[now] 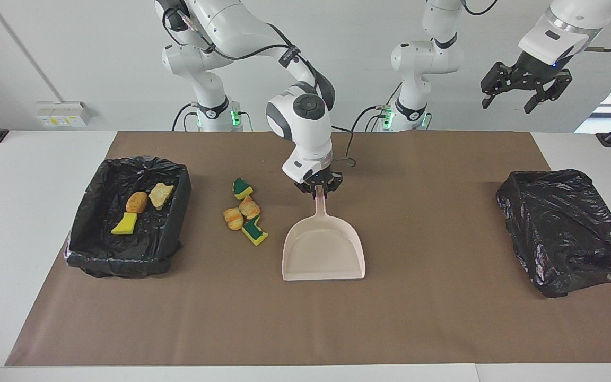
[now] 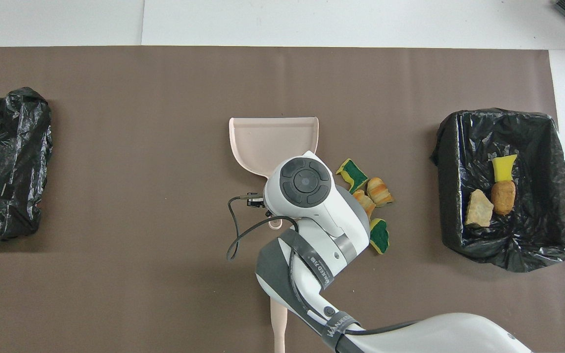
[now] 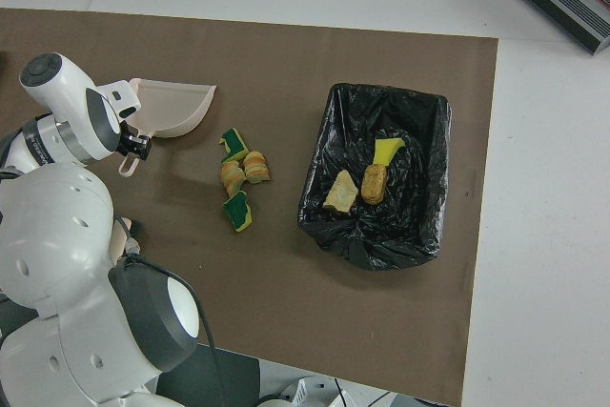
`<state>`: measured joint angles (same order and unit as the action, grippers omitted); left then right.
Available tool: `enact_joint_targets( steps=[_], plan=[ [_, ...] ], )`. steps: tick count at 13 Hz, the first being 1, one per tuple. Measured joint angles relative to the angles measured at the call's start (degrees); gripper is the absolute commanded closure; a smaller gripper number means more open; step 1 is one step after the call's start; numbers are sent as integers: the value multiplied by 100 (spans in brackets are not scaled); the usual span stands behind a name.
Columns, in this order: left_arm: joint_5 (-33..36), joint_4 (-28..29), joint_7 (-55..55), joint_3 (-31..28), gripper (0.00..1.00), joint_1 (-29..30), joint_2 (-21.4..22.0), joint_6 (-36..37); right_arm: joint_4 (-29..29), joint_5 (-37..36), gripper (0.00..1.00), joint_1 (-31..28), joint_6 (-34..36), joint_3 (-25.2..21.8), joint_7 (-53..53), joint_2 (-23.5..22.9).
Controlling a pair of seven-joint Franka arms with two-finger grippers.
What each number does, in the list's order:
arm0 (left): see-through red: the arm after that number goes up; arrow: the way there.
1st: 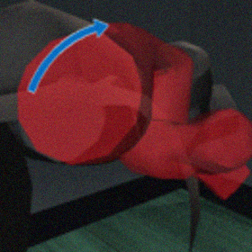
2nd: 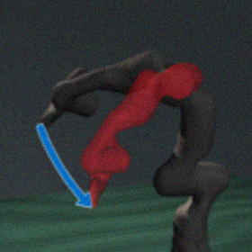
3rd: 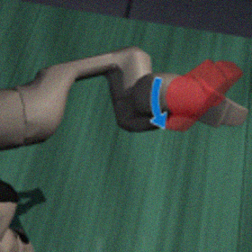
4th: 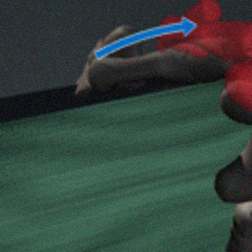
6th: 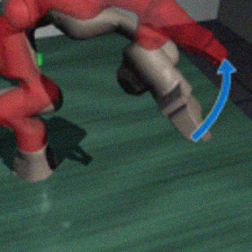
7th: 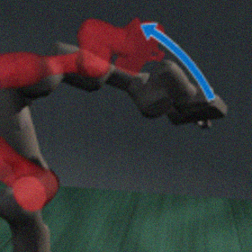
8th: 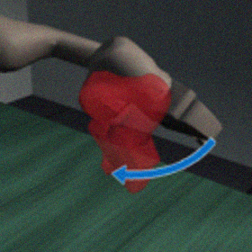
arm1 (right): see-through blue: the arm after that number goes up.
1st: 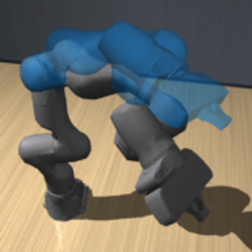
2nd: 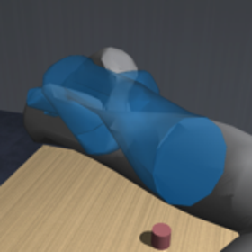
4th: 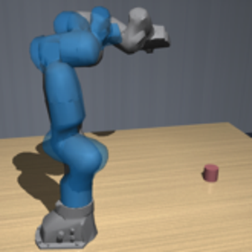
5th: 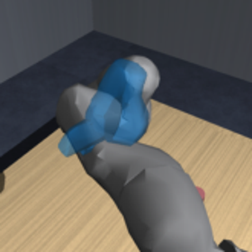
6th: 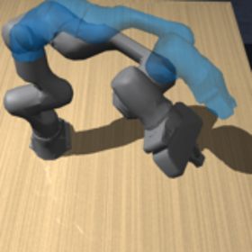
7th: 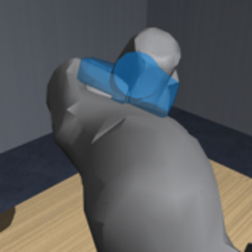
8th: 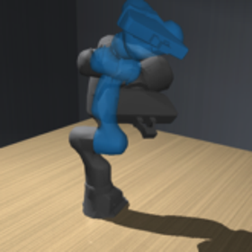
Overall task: Sweep and dump trash in bin
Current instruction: 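Set the dustpan down beside the sponge scraps and release it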
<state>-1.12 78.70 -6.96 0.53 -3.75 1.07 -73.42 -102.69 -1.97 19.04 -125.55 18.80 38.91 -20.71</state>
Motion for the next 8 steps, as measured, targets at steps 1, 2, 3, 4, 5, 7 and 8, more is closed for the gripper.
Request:
enact_joint_targets(
  steps=[1, 2, 3, 4, 5, 7, 8],
  plan=[
    [0, 0, 0, 0, 0, 0, 0, -13, 60, 0, 0, -26, 322, -1, -36, 119],
    [0, 0, 0, 0, 0, 0, 0, -50, 105, 5, 0, -43, 709, 6, -145, 308],
    [0, 2, 0, 0, 0, 0, 0, -133, 126, 59, 0, -34, 1146, 27, -282, 570],
    [0, 7, 0, 0, 0, 0, 0, -222, 121, 164, 0, 6, 1515, 45, -346, 839],
    [0, 22, 0, 2, 0, 0, -5, -314, 82, 331, 0, 55, 1871, 70, -352, 1106],
    [-1, 67, 0, 28, 0, -5, -31, -432, -158, 787, 0, 232, 2286, 97, -352, 1515],
    [-2, 127, 0, 52, 0, -13, -39, -520, -433, 1030, 0, 383, 2310, 106, -349, 1714]
  ],
)
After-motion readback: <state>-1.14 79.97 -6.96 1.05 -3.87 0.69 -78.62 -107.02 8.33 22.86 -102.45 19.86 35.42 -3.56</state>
